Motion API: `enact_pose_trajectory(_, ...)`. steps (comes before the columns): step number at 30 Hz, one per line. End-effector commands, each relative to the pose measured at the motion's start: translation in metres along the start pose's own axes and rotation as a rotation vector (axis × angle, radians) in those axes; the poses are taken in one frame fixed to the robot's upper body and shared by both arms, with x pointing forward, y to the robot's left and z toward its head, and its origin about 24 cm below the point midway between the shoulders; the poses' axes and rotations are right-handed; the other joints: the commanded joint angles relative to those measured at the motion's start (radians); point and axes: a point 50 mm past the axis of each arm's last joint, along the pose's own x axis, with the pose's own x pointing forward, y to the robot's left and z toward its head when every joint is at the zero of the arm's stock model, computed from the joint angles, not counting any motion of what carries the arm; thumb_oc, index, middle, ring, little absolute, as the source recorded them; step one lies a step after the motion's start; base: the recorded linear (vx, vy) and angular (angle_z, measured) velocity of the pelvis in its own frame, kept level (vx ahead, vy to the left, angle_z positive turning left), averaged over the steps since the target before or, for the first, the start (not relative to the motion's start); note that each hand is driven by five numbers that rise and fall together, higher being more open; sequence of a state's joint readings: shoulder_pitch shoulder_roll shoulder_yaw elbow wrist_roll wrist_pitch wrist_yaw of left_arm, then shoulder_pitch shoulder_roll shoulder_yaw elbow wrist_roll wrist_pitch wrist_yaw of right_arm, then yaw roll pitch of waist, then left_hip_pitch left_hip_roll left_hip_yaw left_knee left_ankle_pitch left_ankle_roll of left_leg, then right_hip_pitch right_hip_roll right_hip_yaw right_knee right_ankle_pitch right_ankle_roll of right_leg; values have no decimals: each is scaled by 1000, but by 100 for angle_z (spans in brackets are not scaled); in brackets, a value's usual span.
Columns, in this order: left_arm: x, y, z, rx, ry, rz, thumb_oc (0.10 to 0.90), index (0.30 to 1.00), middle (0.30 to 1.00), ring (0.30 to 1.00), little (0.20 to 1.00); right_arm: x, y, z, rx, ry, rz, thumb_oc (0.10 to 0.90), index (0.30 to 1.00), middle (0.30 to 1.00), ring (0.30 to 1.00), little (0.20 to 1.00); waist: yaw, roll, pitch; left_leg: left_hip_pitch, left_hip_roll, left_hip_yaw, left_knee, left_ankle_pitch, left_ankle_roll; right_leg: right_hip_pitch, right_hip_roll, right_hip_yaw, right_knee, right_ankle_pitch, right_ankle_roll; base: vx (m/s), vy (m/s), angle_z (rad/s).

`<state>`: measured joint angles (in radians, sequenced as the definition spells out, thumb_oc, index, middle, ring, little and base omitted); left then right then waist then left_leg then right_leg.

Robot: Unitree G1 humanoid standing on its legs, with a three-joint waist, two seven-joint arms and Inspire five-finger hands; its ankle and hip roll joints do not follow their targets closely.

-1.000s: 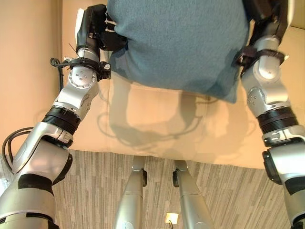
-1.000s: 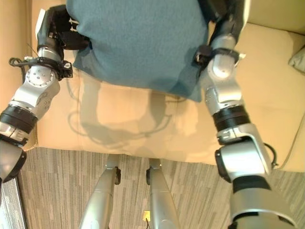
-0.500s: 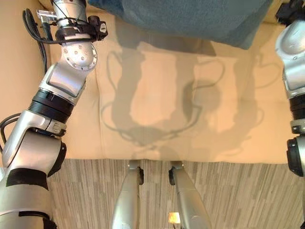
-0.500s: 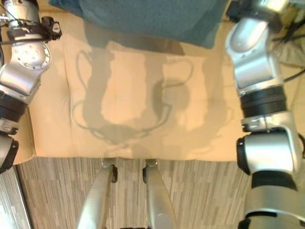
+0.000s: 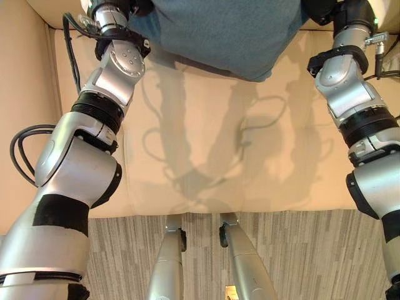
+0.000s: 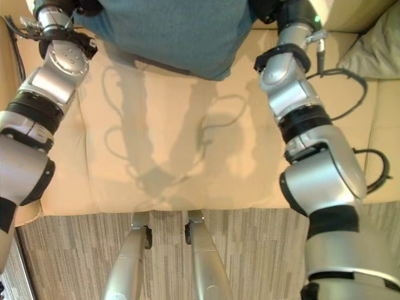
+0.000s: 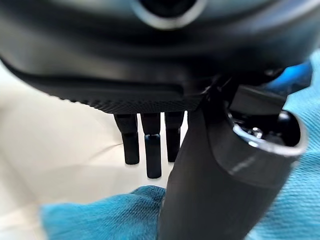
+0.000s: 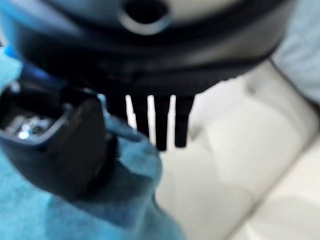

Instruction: Pick up all the scattered cushions and arrange them neatly on the sofa.

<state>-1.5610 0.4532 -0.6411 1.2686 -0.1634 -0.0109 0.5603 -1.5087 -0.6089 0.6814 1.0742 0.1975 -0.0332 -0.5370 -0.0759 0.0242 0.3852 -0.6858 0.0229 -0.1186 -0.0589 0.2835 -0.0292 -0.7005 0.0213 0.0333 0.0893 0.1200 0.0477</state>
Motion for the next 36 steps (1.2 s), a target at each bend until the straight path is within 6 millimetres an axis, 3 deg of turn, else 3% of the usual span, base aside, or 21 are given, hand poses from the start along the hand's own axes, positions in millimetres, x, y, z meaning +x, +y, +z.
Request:
enact_pose_trajectory(1, -29, -40, -41, 57, 150, -146, 800, 900, 900, 900, 900, -4, 17, 10, 58, -13, 49, 800, 900, 900, 900, 900, 6, -19, -105, 49, 18, 15, -28, -138, -64, 100, -55, 0, -112, -68, 64, 22, 5, -19)
enact_pose_trajectory(5, -50, -47, -88, -13, 368, -165, 800, 900, 900, 900, 900, -5, 6, 24, 184, -95, -9, 800, 900, 900, 900, 900, 3, -16, -108, 68, 18, 16, -28, -144, -62, 121, -52, 0, -110, -81, 59, 12, 4, -5)
enact_pose_trajectory(8, -55, -44, -103, -43, 425, -150, 800, 900, 900, 900, 900, -6, -4, 19, 221, -99, -72, 800, 900, 900, 900, 900, 2, -14, -111, 87, 19, 18, -28, -150, -64, 136, -51, -2, -105, -88, 57, 0, 0, 0)
enact_pose_trajectory(12, -44, -35, -92, -54, 360, -115, 800, 900, 900, 900, 900, -7, -14, 2, 209, -59, -114, 800, 900, 900, 900, 900, 0, -14, -113, 109, 17, 19, -28, -158, -63, 156, -50, -2, -99, -96, 55, 5, -2, 4)
enact_pose_trajectory(17, -17, 1, -67, -181, 271, 57, 800, 900, 900, 900, 900, -17, -25, -36, 220, 61, -180, 800, 900, 900, 900, 900, -1, -13, -107, 128, 15, 18, -28, -164, -62, 170, -51, -9, -88, -106, 52, -4, -3, 3)
enact_pose_trajectory(21, -12, 14, -65, -283, 254, 111, 800, 900, 900, 900, 900, -18, -41, -43, 246, 60, -253, 800, 900, 900, 900, 900, 4, -7, -103, 132, 13, 18, -28, -163, -59, 174, -54, -13, -87, -103, 52, 0, 0, 0)
enact_pose_trajectory(24, -18, 27, -75, -396, 219, 180, 800, 900, 900, 900, 900, -29, -66, -56, 345, 61, -454, 800, 900, 900, 900, 900, 12, 8, -105, 153, 10, 16, -28, -183, -53, 194, -54, -9, -85, -122, 49, 28, -3, 0)
enact_pose_trajectory(26, -21, 29, -81, -396, 213, 191, 800, 900, 900, 900, 900, -33, -70, -58, 374, 58, -489, 800, 900, 900, 900, 900, 14, 9, -109, 153, 9, 17, -28, -176, -53, 193, -54, -7, -85, -117, 48, -1, 8, 4)
enact_pose_trajectory(29, -37, 30, -104, -446, 231, 190, 800, 900, 900, 900, 900, -49, -79, -78, 358, 78, -524, 800, 900, 900, 900, 900, 15, 13, -118, 169, 10, 20, -28, -183, -52, 209, -54, -6, -84, -124, 45, 25, 5, -4)
enact_pose_trajectory(30, -51, 26, -116, -512, 235, 162, 800, 900, 900, 900, 900, -62, -78, -93, 322, 101, -496, 800, 900, 900, 900, 900, 17, 13, -126, 187, 10, 21, -28, -189, -51, 229, -53, -6, -82, -131, 44, 68, -21, 2)
enact_pose_trajectory(31, -79, 24, -144, -563, 266, 127, 800, 900, 900, 900, 900, -85, -76, -119, 264, 150, -429, 800, 900, 900, 900, 900, 16, 9, -140, 208, 13, 24, -28, -194, -51, 252, -52, -10, -78, -135, 45, 56, -24, 7)
enact_pose_trajectory(32, -83, 23, -147, -560, 273, 121, 800, 900, 900, 900, 900, -88, -76, -122, 260, 156, -421, 800, 900, 900, 900, 900, 17, 9, -146, 213, 13, 25, -28, -195, -51, 257, -52, -9, -79, -136, 45, 70, -28, 13)
enact_pose_trajectory(33, -102, 21, -168, -529, 324, 95, 800, 900, 900, 900, 900, -101, -73, -138, 237, 201, -382, 800, 900, 900, 900, 900, 16, 7, -155, 232, 15, 27, -28, -201, -50, 277, -52, -10, -79, -140, 44, 114, -57, 10)
enact_pose_trajectory(34, -150, 22, -217, -365, 461, 46, 800, 900, 900, 900, 900, -137, -60, -167, 219, 297, -290, 800, 900, 900, 900, 900, 14, 0, -165, 288, 21, 37, -28, -222, -49, 324, -54, -16, -70, -156, 43, 132, -62, 1)
enact_pose_trajectory(35, -178, 22, -237, -336, 542, 27, 800, 900, 900, 900, 900, -155, -57, -179, 210, 343, -241, 800, 900, 900, 900, 900, 12, -5, -176, 314, 20, 41, -28, -225, -46, 347, -55, -18, -68, -157, 43, 98, -53, -9)
enact_pose_trajectory(36, -178, 22, -238, -335, 543, 27, 800, 900, 900, 900, 900, -155, -57, -179, 210, 344, -240, 800, 900, 900, 900, 900, 12, -5, -177, 314, 20, 41, -28, -224, -46, 347, -55, -18, -69, -156, 43, 80, -21, -11)
